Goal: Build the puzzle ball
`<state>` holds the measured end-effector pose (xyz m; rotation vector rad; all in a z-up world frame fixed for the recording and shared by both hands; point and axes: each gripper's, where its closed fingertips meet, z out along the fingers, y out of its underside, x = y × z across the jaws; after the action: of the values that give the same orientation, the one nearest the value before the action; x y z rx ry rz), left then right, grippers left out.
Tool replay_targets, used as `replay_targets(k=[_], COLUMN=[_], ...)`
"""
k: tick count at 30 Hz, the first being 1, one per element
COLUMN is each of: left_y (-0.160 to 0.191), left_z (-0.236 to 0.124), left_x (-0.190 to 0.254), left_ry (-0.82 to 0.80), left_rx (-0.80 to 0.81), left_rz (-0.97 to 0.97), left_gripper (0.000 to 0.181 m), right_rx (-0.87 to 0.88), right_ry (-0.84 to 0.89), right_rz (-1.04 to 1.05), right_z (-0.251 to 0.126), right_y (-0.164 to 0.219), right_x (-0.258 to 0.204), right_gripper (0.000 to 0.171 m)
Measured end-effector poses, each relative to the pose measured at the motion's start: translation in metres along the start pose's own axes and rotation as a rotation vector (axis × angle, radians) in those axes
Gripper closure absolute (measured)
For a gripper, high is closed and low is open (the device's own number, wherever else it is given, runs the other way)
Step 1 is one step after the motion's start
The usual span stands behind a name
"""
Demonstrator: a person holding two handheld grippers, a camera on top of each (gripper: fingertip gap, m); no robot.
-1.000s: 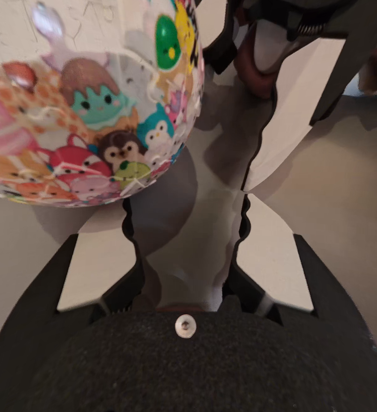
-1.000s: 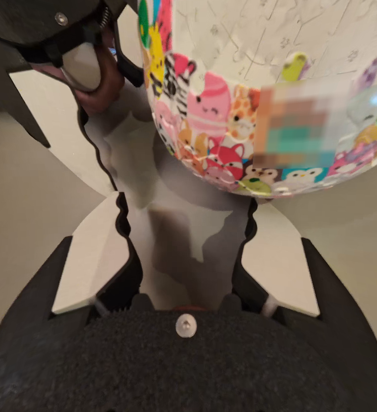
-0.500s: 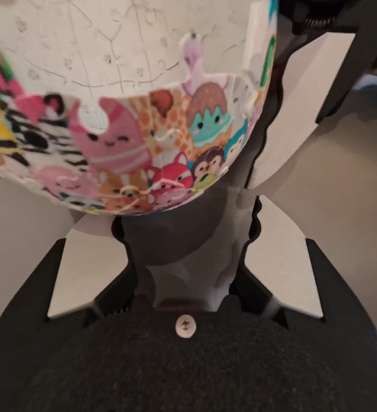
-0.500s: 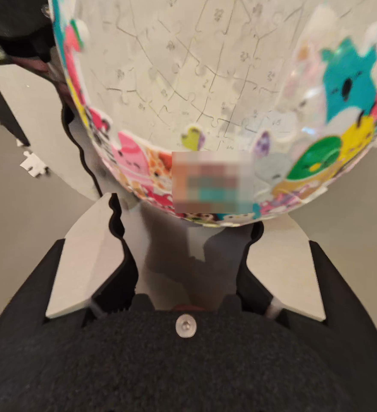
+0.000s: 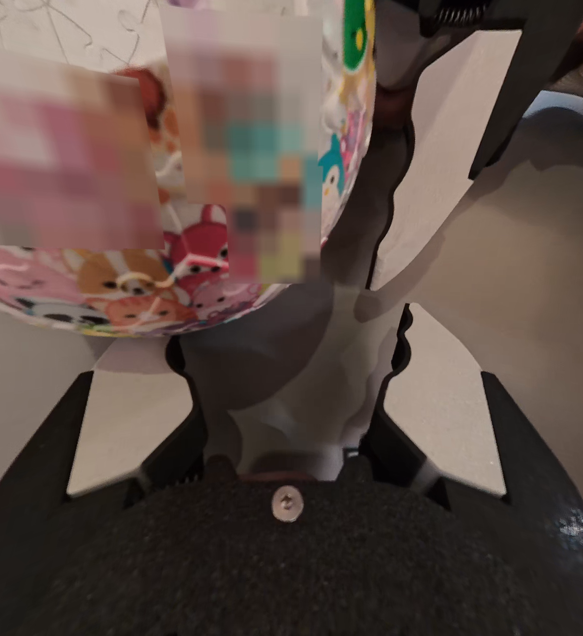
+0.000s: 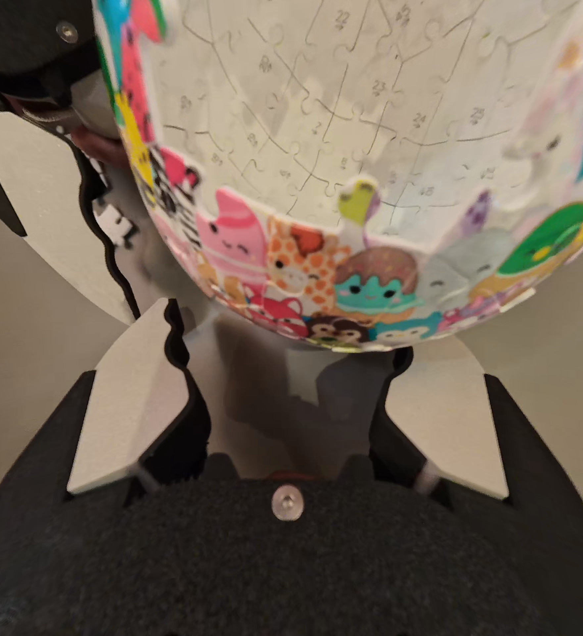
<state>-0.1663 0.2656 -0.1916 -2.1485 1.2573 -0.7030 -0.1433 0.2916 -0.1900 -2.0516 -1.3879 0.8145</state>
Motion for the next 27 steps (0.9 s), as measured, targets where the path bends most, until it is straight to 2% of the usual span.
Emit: replay_targets(k=[12,15,18,21,22,24,26,27], left_y=[0.045,0.053,0.061,0.07,0.073,0.079,0.086,0.091], left_z=[-0.025,-0.034,-0.06,-0.095,-0.108,-0.13,-0.146,-0.152], left_x=[0.075,0.083,0.085,0.089,0.092,0.099,0.111,0.117], left_ry=[0.029,0.025,0.006,-0.055,-0.076,-0.132,-0.15,-0.153], left_rx=[-0.058,-0.064,-0.029,0.04,0.076,0.168,0.277,0.315], left_rz=[0.039,0.033,-0.011,-0.053,-0.071,-0.12,-0.17,-0.194], left_gripper=[0.064,0.072,0.081,0.094,0.102,0.119,0.124,0.129], right_rx=[0.003,-0.01,-0.031,-0.068,-0.063,0.046,0.231,0.298], right_ry=[0.006,0.049,0.118,0.183,0.201,0.222,0.273,0.348], right_rz=[0.01,0.007,0.034,0.041,0.034,-0.023,-0.096,-0.141], right_z=[-0.002,-0.006,-0.026,-0.053,-0.063,-0.079,-0.087,-0.088], right_y=[0.024,0.032,0.05,0.068,0.067,0.048,0.018,0.007], right_x=[-0.086,-0.093,-0.091,-0.094,-0.099,-0.116,-0.139,-0.145], right_gripper=[0.055,0.063,0.07,0.09,0.108,0.156,0.17,0.171])
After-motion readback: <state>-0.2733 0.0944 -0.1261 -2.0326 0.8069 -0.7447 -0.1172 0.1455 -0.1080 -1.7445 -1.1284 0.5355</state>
